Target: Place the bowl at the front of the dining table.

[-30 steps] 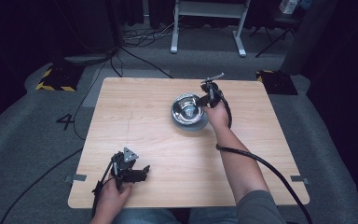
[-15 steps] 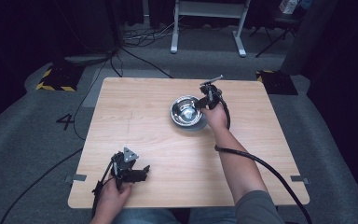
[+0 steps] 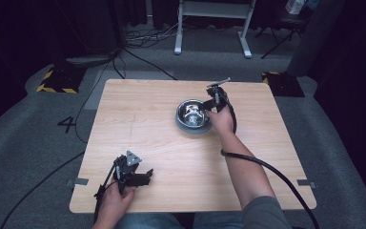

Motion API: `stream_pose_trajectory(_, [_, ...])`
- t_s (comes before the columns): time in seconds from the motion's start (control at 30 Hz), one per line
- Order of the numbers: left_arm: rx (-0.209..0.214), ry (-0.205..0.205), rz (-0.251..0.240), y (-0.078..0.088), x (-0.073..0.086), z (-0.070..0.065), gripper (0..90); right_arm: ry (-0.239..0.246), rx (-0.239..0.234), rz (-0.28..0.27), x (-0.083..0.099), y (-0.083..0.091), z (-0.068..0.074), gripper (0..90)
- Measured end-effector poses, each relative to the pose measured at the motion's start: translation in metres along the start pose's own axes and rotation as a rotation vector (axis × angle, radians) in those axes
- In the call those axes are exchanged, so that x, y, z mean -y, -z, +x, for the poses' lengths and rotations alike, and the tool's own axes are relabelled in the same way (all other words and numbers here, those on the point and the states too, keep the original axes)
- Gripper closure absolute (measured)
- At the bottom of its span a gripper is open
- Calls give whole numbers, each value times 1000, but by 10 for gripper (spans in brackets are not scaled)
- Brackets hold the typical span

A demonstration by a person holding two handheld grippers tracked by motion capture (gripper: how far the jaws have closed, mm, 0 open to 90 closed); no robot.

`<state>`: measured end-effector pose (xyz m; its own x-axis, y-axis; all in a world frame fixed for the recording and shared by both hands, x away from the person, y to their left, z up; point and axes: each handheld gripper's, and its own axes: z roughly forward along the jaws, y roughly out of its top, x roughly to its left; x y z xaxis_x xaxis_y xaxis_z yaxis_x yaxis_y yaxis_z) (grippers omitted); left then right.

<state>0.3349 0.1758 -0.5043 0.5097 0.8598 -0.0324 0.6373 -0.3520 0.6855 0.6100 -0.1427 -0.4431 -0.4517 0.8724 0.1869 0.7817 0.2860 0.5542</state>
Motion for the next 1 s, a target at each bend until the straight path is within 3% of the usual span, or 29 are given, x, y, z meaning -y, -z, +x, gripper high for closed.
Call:
stream_pose_trajectory(0.17, [0,-1,0,0,0,0,156,40,48,-26,0,8,1,517])
stream_pose_trajectory(0.33, [-1,-2,0,0,0,0,156,78,58,-57,-4,22,4,508])
stream_pose_trajectory(0.8, [-1,-1,0,0,0,0,156,169,-18,-124,2,66,20,480])
stream_pose_trajectory(1.0, [0,1,-1,0,0,0,156,220,-23,-120,9,83,27,474])
